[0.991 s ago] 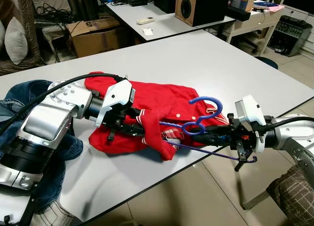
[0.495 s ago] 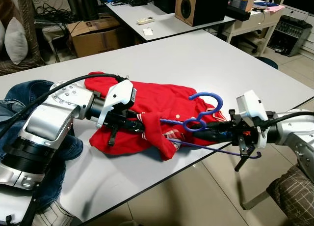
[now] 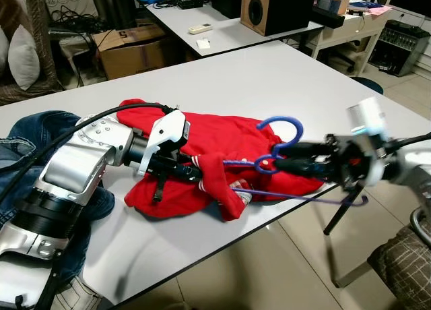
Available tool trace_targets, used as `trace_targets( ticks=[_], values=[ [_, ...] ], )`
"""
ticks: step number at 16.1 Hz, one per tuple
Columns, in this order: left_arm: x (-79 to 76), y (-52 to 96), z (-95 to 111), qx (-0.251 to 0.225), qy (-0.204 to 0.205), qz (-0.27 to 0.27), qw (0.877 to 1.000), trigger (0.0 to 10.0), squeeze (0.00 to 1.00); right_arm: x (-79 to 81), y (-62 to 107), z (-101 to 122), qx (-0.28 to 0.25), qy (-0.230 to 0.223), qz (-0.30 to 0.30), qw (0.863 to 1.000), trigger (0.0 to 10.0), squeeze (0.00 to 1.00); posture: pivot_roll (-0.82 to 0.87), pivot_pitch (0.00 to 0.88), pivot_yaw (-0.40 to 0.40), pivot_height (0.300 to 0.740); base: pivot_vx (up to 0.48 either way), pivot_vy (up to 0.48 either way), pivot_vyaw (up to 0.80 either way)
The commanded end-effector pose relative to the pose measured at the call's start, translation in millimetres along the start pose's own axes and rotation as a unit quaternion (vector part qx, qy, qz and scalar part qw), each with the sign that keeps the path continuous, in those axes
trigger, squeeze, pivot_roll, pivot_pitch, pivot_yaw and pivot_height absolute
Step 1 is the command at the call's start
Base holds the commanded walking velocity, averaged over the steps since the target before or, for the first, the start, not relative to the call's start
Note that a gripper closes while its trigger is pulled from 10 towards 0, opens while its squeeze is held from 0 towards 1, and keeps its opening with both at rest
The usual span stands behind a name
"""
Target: Hang hanger
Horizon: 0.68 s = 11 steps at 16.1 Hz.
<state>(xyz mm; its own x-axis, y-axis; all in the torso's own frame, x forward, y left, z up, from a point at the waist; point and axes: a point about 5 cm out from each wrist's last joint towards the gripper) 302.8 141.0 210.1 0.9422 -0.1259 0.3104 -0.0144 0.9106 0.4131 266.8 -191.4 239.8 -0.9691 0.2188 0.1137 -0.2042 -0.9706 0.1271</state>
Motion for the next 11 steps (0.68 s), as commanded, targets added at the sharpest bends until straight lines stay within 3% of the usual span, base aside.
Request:
trace_targets(
  ticks=[1,3,4,5,6,7,9,10,11],
  values=[
    [5.0,3.1,-0.2,0.003,-0.004,0.019,1.000,0.0,0.00,2.8,18.1,17.3,-0.033,0.010,-0.009,0.999,10.0,1.00,-0.03,0.000,0.076,0.740,0.000,0.000,0.00],
    [6.1,2.5,-5.3,0.006,-0.001,0.035,0.999,0.0,0.00,8.4,30.5,28.7,-0.065,0.007,-0.010,0.998,10.0,1.00,-0.03,0.000,0.079,0.740,0.000,0.000,0.00],
    [14.3,3.8,-9.5,0.001,0.002,0.105,0.994,0.0,0.00,17.3,43.3,37.6,-0.115,0.003,-0.021,0.993,10.0,1.00,-0.04,0.000,0.089,0.740,0.000,0.000,0.00],
    [16.1,4.4,-9.4,-0.008,0.007,0.126,0.992,0.0,0.00,19.8,45.2,39.0,-0.131,0.008,-0.034,0.991,10.0,1.00,-0.04,0.000,0.094,0.740,0.000,0.000,0.00],
    [18.5,5.7,-9.4,-0.022,0.024,0.176,0.984,0.0,0.00,23.8,45.1,38.0,-0.154,0.015,-0.066,0.986,10.0,0.39,-0.05,0.000,0.105,0.740,0.000,0.000,0.00],
    [17.0,6.0,-10.0,-0.028,0.037,0.218,0.975,0.0,0.00,25.8,41.7,31.3,-0.161,0.020,-0.114,0.980,10.0,0.00,-0.05,0.000,0.109,0.740,0.000,0.000,0.00],
    [14.5,5.3,-11.6,-0.037,0.058,0.298,0.952,0.0,0.00,33.4,29.8,19.1,-0.168,-0.005,-0.161,0.973,10.0,0.00,-0.06,0.000,0.109,0.740,0.000,0.000,0.00],
    [8.4,2.5,-12.2,-0.047,0.088,0.399,0.911,10.0,0.00,44.6,8.1,4.1,-0.179,-0.051,-0.219,0.958,10.0,0.00,-0.06,0.000,0.095,0.740,0.000,0.000,0.00],
    [3.2,-0.1,-12.4,-0.046,0.097,0.419,0.902,10.0,0.00,48.0,2.1,-2.7,-0.178,-0.060,-0.252,0.949,10.0,0.00,-0.06,0.000,0.090,0.740,0.000,0.000,0.00]
  ],
)
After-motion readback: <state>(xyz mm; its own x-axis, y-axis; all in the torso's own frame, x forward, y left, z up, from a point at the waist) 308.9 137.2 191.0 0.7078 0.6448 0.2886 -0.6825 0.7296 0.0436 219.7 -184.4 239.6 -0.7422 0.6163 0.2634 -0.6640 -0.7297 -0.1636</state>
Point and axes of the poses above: a point about 5 cm out from each wrist's last joint towards the gripper, its own y axis pointing back from the gripper into the wrist, its own z axis along the axis of the wrist's last joint, x = y × z, and after that the axes turned 14 degrees about -y, right-handed
